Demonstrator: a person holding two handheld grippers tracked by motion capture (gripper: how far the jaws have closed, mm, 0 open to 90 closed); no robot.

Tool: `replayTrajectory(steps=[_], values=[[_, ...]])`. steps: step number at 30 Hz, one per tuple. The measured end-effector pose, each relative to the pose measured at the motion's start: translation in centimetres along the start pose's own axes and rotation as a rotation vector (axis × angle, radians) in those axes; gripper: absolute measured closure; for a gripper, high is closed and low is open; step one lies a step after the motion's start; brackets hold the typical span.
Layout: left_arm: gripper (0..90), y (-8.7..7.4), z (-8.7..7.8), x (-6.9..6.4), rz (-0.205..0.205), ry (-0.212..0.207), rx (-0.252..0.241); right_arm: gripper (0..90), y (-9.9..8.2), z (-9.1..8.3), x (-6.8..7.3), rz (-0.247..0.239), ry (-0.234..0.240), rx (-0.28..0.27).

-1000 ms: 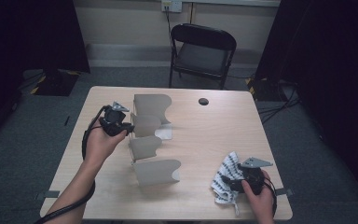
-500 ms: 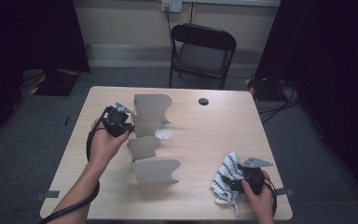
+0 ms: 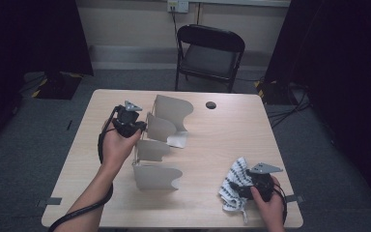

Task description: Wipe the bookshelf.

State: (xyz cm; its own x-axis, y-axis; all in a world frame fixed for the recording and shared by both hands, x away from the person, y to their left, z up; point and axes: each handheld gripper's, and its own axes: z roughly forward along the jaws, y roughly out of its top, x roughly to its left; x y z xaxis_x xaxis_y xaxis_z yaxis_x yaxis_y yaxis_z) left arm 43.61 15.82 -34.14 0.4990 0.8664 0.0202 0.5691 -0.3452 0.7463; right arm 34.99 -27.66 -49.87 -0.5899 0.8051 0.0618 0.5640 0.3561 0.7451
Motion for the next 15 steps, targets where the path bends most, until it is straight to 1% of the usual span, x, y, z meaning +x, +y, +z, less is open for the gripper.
replayTrajectory(steps=[1,2,3,4,5,6,8,13,15], values=[[84.8,0.3,-0.2,-0.1,0.012,-0.003,-0.005,12.3,0.0,0.0,0.0,0.000,0.000,0.000],[84.9,0.7,-0.3,-0.3,0.007,-0.001,-0.014,12.3,0.0,0.0,0.0,-0.001,0.000,0.000],[85.0,1.0,-0.5,-0.4,0.017,-0.002,-0.015,12.3,0.0,0.0,0.0,-0.001,0.000,0.000],[85.2,1.2,-0.6,-0.5,0.012,-0.005,-0.026,12.3,0.0,0.0,0.0,-0.001,0.000,0.001],[85.3,1.2,-0.6,-0.5,0.012,-0.005,-0.026,12.3,0.0,0.0,0.0,-0.001,0.000,0.001],[85.3,1.7,-0.8,-0.7,0.015,-0.007,-0.026,12.3,0.0,0.0,0.0,-0.002,0.000,0.002],[85.4,1.8,-0.8,-0.7,0.018,-0.013,-0.025,12.3,0.0,0.0,0.0,-0.002,0.000,0.002],[85.5,2.5,-1.1,-1.6,0.053,-0.020,-0.023,12.3,0.0,0.0,0.0,-0.002,0.000,0.000],[85.5,2.7,-1.2,-1.7,0.052,-0.022,-0.022,12.3,0.0,0.0,0.0,-0.001,0.000,0.000]])
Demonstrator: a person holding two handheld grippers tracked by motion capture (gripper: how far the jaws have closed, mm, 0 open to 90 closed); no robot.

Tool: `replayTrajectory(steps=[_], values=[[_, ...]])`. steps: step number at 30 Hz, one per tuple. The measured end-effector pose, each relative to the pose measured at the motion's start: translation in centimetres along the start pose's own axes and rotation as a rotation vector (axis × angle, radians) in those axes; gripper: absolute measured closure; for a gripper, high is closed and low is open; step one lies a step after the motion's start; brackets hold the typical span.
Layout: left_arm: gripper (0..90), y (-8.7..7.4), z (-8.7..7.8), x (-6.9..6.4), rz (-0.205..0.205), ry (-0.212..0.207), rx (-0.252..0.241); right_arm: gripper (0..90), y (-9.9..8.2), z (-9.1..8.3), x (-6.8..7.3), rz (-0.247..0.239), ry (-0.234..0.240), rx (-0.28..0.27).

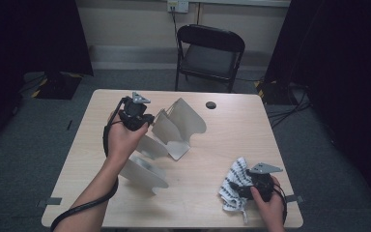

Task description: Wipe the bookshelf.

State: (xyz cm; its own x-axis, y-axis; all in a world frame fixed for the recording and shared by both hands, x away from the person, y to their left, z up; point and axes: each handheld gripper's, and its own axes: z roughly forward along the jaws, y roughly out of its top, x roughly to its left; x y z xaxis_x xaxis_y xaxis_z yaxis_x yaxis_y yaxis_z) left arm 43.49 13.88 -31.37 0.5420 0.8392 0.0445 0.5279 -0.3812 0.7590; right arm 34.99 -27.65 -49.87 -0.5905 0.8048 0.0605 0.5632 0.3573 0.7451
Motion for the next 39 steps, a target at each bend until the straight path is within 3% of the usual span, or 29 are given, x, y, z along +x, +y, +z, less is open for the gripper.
replayTrajectory(steps=[7,17,24,25,32,39], values=[[85.4,1.0,-0.3,-0.7,0.041,-0.001,0.002,12.3,0.0,0.0,0.0,0.000,0.000,0.000],[85.4,2.3,-1.0,-2.4,0.092,-0.050,0.006,12.3,0.0,0.0,0.0,-0.001,0.000,0.001],[85.4,3.0,-0.8,-3.7,0.105,-0.086,-0.001,12.3,0.0,0.0,0.0,-0.001,0.000,0.002],[85.4,3.2,-0.5,-4.3,0.126,-0.099,0.005,12.3,0.0,0.0,0.0,-0.001,0.000,0.001],[85.4,3.0,1.3,-5.3,0.135,-0.150,0.020,12.3,0.0,0.0,0.0,-0.001,0.000,0.002],[85.4,2.5,2.9,-5.0,0.119,-0.170,0.025,12.3,0.0,0.0,0.0,-0.001,0.001,0.002]])
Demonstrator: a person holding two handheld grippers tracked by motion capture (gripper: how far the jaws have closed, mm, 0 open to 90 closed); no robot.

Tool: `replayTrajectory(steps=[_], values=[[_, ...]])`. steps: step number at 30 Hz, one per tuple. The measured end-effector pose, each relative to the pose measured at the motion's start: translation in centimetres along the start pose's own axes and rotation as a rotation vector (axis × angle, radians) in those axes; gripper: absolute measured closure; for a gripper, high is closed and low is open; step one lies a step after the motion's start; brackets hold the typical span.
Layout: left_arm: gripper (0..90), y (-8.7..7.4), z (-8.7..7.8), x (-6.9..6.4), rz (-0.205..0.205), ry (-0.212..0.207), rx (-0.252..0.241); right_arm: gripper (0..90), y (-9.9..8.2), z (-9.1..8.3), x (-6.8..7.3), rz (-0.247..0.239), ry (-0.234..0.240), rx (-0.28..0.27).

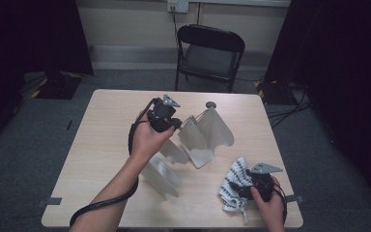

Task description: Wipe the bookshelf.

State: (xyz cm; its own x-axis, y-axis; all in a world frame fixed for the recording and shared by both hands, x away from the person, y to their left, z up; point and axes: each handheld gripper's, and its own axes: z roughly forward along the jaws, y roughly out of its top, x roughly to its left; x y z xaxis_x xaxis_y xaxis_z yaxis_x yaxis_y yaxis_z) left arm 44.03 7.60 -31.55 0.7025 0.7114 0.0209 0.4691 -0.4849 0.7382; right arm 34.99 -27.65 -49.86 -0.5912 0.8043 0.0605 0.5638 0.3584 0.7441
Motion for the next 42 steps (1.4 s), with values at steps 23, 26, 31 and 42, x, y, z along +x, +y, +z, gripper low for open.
replayTrajectory(steps=[23,26,31,42], values=[[85.3,-0.1,2.9,3.1,-0.091,-0.018,0.012,12.3,0.0,0.0,0.0,-0.001,0.002,-0.001],[85.3,-0.4,3.2,3.4,-0.093,-0.021,0.024,12.3,0.0,0.0,0.0,-0.001,0.001,-0.002],[85.2,-1.1,3.5,4.2,-0.109,-0.005,0.052,12.2,0.0,0.0,0.0,-0.002,0.001,-0.002],[75.5,-2.6,2.4,5.4,-0.146,-0.013,0.009,12.3,0.0,0.0,0.0,-0.003,0.001,-0.001]])
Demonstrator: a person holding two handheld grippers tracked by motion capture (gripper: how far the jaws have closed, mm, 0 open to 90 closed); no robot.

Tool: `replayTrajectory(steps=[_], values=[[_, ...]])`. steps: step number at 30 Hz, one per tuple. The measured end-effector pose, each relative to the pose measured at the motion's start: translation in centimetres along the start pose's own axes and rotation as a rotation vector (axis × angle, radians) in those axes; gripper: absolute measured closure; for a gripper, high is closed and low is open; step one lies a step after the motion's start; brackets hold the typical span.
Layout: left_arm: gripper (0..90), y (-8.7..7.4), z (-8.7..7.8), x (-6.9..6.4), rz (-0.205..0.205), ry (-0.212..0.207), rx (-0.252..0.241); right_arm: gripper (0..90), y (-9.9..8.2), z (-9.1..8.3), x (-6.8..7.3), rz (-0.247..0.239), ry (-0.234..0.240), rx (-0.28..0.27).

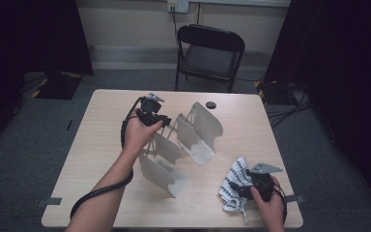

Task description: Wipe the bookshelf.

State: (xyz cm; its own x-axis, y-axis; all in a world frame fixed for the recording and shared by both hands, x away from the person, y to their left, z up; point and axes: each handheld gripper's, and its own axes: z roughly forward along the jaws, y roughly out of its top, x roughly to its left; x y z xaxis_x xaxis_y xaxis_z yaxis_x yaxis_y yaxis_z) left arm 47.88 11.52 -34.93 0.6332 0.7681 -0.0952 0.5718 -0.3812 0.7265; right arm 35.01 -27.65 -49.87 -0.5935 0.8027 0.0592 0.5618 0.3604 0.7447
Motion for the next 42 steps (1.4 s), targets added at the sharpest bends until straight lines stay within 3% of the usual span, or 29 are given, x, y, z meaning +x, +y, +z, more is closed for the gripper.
replayTrajectory(steps=[5,17,31,33,42], values=[[70.4,-0.5,-0.7,0.3,-0.012,-0.013,0.005,12.3,0.0,0.0,0.0,0.000,0.000,0.002],[67.3,-2.0,-2.4,-0.2,0.010,-0.024,0.015,12.2,0.0,0.0,0.0,0.001,-0.003,0.000],[65.9,-1.8,-1.2,-0.2,0.011,-0.010,0.043,12.3,0.0,0.0,0.0,0.002,-0.002,0.001],[65.9,-1.6,-0.7,-0.1,-0.004,-0.009,0.041,12.3,0.0,0.0,0.0,0.002,-0.003,0.000],[68.5,-0.7,0.4,-0.5,0.017,-0.002,0.058,12.2,0.0,0.0,0.0,0.003,-0.001,-0.001]])
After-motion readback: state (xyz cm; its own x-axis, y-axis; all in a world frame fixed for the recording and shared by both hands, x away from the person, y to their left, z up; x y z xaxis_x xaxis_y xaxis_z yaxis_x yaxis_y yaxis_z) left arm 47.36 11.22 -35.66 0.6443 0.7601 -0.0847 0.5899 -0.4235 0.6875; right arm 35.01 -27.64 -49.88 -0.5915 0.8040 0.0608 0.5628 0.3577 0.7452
